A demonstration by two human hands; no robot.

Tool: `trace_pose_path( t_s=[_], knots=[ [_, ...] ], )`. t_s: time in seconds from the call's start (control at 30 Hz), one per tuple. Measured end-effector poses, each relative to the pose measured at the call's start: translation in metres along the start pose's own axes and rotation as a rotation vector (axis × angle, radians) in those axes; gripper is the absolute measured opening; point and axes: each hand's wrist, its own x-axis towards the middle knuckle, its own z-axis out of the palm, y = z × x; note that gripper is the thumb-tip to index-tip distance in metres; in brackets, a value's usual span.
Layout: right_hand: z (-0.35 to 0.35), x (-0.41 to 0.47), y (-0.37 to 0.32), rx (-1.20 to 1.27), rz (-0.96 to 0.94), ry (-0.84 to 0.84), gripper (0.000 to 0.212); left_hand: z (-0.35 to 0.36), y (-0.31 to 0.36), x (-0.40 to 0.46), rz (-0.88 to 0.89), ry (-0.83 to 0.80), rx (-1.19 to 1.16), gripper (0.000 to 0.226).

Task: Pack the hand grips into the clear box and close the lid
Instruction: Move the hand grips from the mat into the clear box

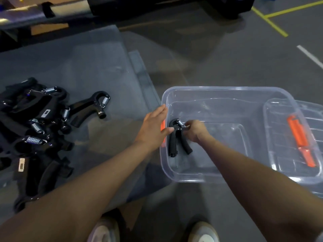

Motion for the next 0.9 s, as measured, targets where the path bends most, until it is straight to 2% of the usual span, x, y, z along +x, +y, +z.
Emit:
trace_pose_path(
  t_s=[0.1,0.2,0.33,0.5,0.6,0.63,0.73,0.8,0.9],
  knots=[
    [-0.023,-0.012,-0.029,0.179,-0.04,0.13,0.031,-0.009,-0.005,-0.011,-0.009,-0.044,0.028,0.064],
    [-0.034,-0.035,-0.07,0.183,-0.157,0.208,0.027,-0.028,-0.021,-0.037,-0.081,0.005,0.049,0.056],
    [-0.012,-0.07,-0.134,0.111,-0.303,0.119,0.028,-0.073,-0.054,-0.081,-0.178,0.166,0.063,0.047],
    [0.056,-0.106,-0.205,0.089,-0.387,-0.068,0.026,-0.117,-0.109,-0.15,-0.313,0.248,0.098,0.045],
    [0.1,-0.127,-0.232,0.076,-0.413,-0.142,0.013,-0.133,-0.139,-0.189,-0.404,0.346,0.087,0.042],
    [0.114,-0.133,-0.238,0.056,-0.431,-0.156,0.012,-0.136,-0.148,-0.2,-0.44,0.375,0.074,0.042],
    [0.143,-0.153,-0.248,-0.116,-0.535,-0.143,0.036,-0.138,-0.172,-0.224,-0.499,0.433,0.039,0.042],
    [0.153,-0.162,-0.249,-0.237,-0.648,-0.101,0.043,-0.132,-0.186,-0.235,-0.53,0.429,0.024,0.044],
    [0.165,-0.17,-0.245,-0.426,-0.764,-0.127,0.048,-0.119,-0.2,-0.247,-0.569,0.38,0.004,0.043]
  ],
)
